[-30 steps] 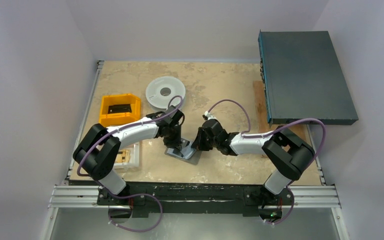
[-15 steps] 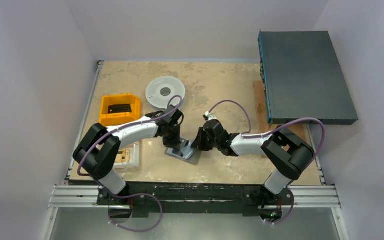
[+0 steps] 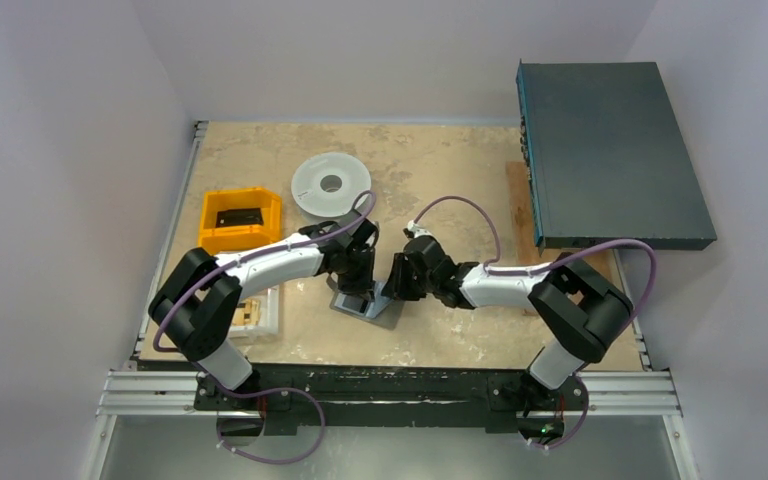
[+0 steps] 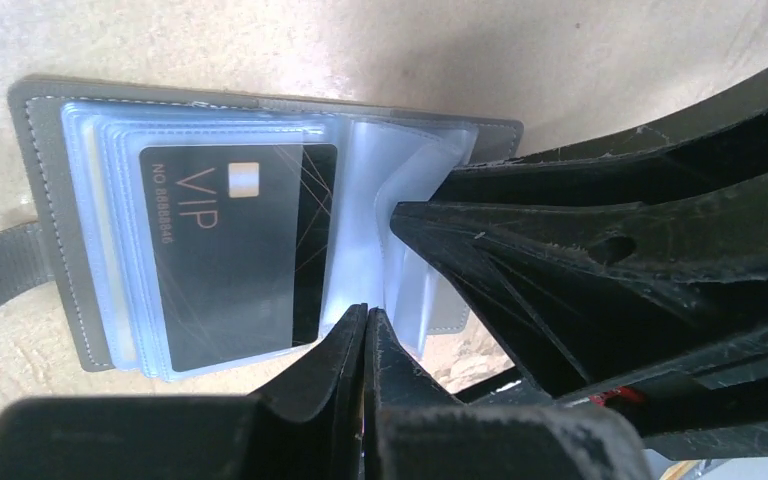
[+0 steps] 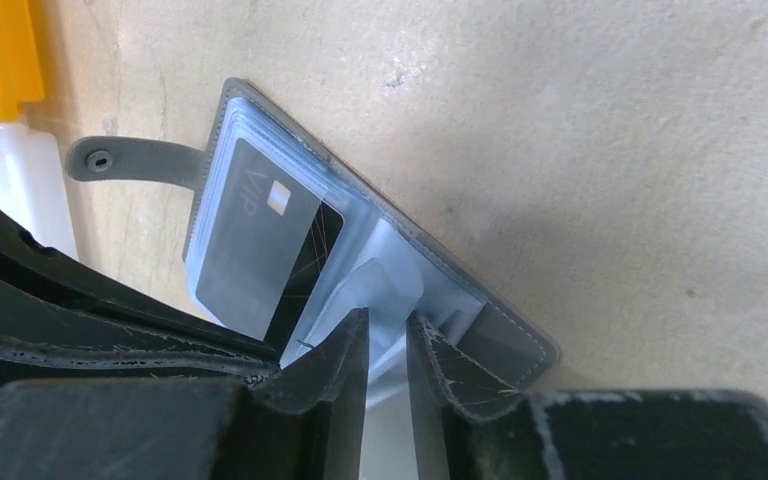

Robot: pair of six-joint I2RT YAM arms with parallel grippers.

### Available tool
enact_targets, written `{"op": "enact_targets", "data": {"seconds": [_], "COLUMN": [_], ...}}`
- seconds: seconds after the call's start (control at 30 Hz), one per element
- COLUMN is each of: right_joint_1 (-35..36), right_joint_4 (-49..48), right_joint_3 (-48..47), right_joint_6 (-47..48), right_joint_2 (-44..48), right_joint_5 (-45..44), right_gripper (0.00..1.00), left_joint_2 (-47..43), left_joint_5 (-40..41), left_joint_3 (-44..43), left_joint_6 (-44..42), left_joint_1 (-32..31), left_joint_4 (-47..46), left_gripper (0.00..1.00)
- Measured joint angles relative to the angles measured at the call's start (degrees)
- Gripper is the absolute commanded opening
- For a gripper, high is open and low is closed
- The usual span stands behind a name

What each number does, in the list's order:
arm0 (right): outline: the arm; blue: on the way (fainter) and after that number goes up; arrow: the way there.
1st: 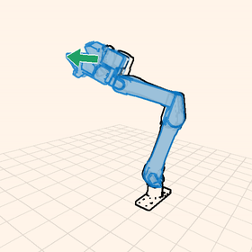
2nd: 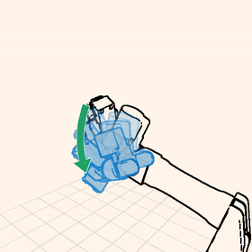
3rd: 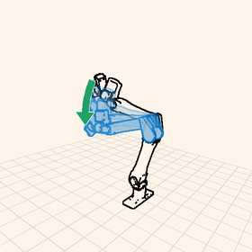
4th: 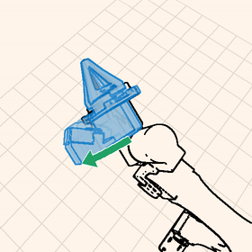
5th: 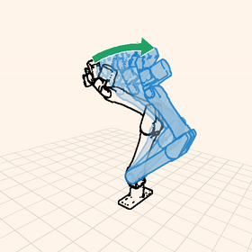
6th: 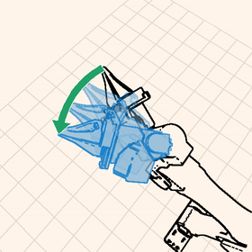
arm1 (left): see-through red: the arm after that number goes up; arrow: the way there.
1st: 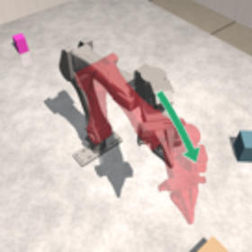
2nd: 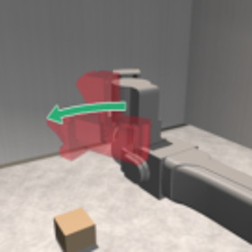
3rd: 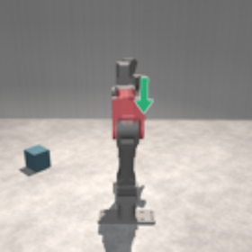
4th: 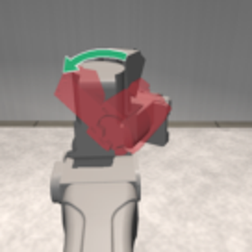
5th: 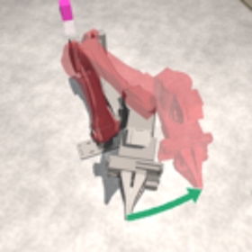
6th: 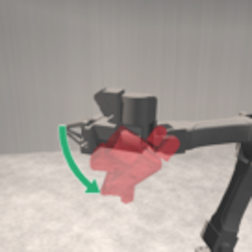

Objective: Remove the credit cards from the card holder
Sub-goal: Open the card holder at the center of the board.

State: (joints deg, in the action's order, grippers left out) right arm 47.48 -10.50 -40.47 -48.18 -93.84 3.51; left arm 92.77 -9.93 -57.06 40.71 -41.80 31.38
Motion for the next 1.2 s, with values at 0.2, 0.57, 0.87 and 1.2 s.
{"op": "enact_targets", "data": {"seconds": [0.2, 0.57, 0.87, 1.2], "right_joint_1": [-0.5, -0.8, -1.0, -0.9], "right_joint_4": [8.1, 17.9, 19.8, 17.2], "right_joint_3": [-0.8, -2.9, -6.4, -6.1], "right_joint_6": [1.2, 1.8, 1.7, 0.9], "right_joint_2": [5.4, 14.8, 8.6, 1.4], "right_joint_5": [-1.9, -7.0, -6.6, -2.9], "right_gripper": [0.34, 0.31, 0.16, 0.12], "left_joint_2": [0.5, 3.6, 7.7, 7.6], "left_joint_5": [-3.3, -8.2, -9.2, -9.6], "left_joint_3": [0.0, 1.6, 3.0, 3.3], "left_joint_6": [0.7, 4.8, 9.9, 11.2], "left_joint_1": [-0.3, -2.2, -4.1, -4.0], "left_joint_4": [-2.2, -8.8, -13.3, -14.0], "left_gripper": [0.0, 0.0, 0.0, 0.01]}}
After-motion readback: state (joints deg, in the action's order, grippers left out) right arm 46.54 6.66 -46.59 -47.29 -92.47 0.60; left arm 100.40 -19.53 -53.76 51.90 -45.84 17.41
